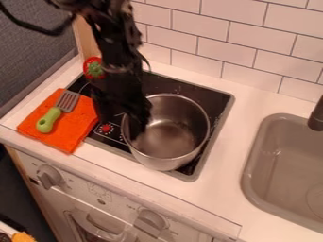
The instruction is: Move the silver pot to the center top of the stove
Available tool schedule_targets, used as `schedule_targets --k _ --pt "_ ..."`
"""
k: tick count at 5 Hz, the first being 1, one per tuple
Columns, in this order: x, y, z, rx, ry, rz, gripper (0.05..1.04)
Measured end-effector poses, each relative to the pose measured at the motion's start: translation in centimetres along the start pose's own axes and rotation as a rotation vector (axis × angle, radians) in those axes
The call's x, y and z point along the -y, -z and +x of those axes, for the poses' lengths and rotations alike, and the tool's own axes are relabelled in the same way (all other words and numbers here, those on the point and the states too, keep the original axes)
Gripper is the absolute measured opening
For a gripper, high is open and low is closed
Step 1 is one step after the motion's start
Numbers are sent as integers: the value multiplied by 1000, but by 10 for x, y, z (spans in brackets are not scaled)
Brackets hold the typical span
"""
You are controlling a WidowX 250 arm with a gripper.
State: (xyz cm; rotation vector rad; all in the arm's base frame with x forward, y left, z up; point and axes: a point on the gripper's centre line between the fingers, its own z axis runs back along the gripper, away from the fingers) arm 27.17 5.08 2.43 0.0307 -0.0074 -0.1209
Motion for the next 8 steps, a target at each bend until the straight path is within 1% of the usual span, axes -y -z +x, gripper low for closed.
schedule_targets --k 1,2,3,4,5,6,7,8 --pt "10 5 -5 1 19 -19 641" --pt "10 -5 -4 29 24 -18 371" --pt "2 -14 -6 36 9 -38 155" --pt "-19 -37 16 100 -41 -41 77" --pt "-55 -47 51 127 -152 -56 73" --pt "-89 -34 80 108 -237 -45 73" --pt "-106 -15 97 75 -273 -23 73" --pt "-113 -4 101 53 -284 -10 80"
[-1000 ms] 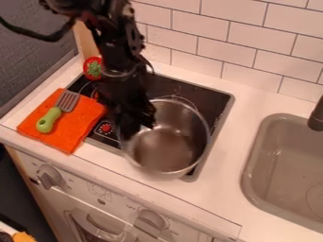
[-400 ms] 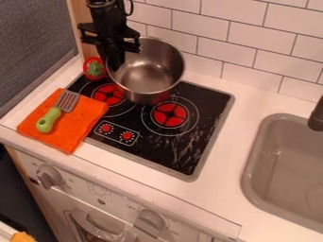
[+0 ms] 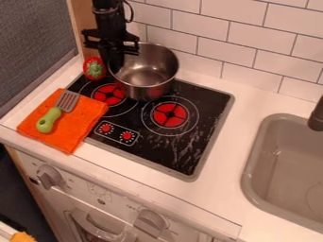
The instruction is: Move the silver pot to the center top of the stove
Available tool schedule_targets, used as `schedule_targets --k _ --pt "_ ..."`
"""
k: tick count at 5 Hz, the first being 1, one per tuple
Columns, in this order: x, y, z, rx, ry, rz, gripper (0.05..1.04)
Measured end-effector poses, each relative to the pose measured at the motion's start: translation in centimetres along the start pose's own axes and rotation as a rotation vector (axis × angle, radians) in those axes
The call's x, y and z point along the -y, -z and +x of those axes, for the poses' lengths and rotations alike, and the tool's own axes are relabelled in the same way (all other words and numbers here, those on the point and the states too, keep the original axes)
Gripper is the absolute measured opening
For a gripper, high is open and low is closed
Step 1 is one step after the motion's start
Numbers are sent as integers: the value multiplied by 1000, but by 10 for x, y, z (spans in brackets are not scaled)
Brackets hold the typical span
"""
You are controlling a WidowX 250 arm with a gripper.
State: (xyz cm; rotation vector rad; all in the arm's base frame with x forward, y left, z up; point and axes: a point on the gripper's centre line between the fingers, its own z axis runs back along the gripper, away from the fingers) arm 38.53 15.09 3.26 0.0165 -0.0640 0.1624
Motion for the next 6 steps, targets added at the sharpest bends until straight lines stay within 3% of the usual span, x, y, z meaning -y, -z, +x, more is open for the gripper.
schedule_targets --k 1,2,4,5,6 --pt "8 6 -4 -10 0 -38 123" --pt "17 8 -15 -31 48 -31 312" --pt "22 -44 -15 63 75 -34 926" --pt "16 -44 -24 36 51 -36 1005" --pt "13 -38 -29 17 56 -13 1000"
